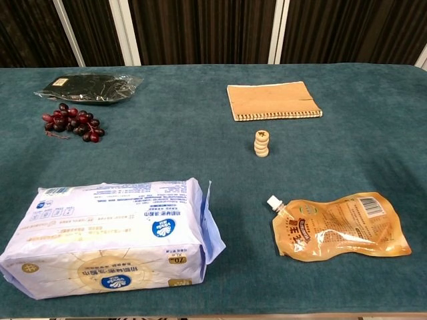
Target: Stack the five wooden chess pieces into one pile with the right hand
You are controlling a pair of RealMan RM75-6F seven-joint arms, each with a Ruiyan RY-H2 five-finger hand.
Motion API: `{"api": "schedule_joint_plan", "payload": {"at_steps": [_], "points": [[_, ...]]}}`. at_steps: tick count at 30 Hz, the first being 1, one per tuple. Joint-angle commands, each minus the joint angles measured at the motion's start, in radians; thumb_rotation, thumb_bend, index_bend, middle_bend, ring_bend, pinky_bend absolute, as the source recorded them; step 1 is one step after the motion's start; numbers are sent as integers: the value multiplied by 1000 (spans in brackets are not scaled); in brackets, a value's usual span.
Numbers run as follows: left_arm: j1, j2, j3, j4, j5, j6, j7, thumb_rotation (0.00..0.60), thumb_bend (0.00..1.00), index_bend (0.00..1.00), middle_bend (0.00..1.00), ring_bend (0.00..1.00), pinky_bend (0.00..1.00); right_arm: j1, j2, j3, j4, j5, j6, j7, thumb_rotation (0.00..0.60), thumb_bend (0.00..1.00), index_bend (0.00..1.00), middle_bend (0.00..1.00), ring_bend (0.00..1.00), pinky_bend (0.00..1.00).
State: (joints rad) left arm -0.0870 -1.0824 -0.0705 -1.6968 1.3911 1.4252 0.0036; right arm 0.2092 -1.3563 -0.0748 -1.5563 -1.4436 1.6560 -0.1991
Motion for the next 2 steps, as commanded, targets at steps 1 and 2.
{"api": "schedule_joint_plan", "payload": {"at_steps": [1, 2], "points": [[-5, 6, 10, 11, 21, -5, -4, 600, 624, 159, 20, 0, 0, -6, 5, 9, 2, -11, -5, -7, 600, 405, 201, 0, 0, 0], [-6, 8, 12, 14, 27, -7, -6, 600, 624, 160, 20, 0, 0, -9, 5, 12, 2, -16, -4, -10, 600, 405, 201, 0, 0, 0]]}}
